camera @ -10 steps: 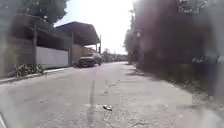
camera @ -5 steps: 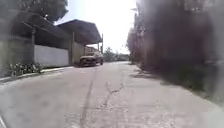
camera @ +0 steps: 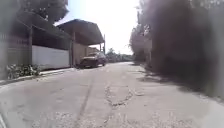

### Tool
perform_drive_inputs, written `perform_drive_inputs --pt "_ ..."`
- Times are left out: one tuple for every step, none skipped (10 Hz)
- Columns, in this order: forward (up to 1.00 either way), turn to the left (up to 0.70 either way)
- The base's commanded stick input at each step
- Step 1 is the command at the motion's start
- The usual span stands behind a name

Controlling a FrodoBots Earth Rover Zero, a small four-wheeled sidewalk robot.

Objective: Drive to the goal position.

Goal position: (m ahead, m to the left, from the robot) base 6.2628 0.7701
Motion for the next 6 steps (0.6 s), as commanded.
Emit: perform_drive_inputs --pt "1.0 0.04" --pt "1.0 0.04" --pt "1.0 0.04" --pt "1.0 0.04" --pt "1.0 0.04" --pt "1.0 0.04"
